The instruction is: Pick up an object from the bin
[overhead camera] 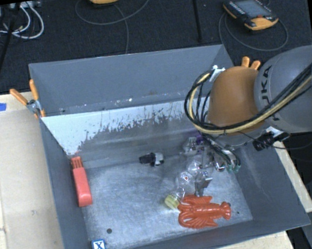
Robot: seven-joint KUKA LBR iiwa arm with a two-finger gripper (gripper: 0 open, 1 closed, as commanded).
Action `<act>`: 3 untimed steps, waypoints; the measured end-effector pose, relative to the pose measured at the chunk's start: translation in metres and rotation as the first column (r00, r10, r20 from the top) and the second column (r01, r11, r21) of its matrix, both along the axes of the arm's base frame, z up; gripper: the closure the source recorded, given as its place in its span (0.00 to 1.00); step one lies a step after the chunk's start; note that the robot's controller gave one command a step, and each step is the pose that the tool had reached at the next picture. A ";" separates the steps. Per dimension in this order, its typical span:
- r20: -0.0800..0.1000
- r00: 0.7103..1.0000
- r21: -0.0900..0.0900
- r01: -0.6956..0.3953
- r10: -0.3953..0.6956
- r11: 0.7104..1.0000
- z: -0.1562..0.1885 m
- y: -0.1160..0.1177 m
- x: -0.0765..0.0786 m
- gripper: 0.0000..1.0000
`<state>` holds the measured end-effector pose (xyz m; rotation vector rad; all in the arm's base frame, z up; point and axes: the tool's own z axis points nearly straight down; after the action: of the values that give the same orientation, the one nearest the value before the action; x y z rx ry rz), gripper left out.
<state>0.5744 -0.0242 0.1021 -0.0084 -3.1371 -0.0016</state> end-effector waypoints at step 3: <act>0.002 1.000 0.000 -0.028 0.028 1.000 0.006 0.007 0.040 1.00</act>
Offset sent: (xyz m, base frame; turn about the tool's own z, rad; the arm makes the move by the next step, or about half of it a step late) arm 0.0000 0.0000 0.0000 0.0000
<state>0.6148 -0.0169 0.1081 0.0354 -3.1391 -0.0012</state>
